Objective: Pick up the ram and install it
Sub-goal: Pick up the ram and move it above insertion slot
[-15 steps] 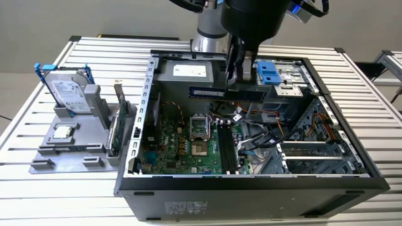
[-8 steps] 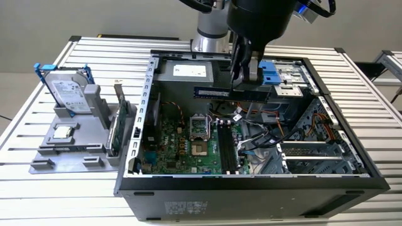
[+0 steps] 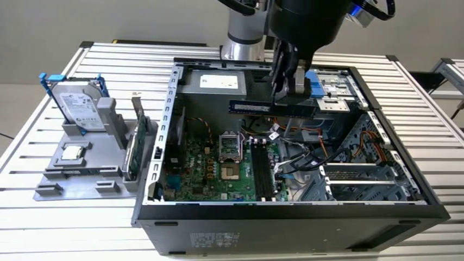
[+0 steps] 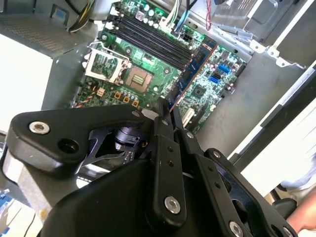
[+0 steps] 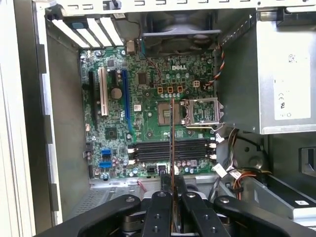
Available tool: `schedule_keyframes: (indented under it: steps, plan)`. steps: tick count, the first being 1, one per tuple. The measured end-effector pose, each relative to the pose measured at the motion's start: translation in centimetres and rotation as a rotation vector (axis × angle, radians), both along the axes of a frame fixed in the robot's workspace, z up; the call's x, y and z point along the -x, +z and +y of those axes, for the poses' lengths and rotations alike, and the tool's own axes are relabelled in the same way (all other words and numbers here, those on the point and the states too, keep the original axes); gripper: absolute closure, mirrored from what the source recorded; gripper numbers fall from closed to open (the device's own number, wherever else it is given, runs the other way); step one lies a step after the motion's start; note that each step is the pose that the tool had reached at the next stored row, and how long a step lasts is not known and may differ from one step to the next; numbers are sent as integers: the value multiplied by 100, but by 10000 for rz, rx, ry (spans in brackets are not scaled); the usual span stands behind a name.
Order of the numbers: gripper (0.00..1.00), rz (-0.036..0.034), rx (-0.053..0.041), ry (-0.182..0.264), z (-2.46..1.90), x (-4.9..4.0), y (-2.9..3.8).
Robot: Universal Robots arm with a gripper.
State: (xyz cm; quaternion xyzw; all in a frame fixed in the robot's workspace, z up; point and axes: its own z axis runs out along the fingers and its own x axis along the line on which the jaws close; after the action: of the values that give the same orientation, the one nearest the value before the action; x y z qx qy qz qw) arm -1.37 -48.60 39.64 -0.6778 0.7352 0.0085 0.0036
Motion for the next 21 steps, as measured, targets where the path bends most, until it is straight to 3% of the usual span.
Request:
schedule_keyframes:
  steps: [14, 21]
  plan:
    - [100, 0, 0, 1, 0, -163, 0]
    - [100, 0, 0, 0, 0, -179, 0]
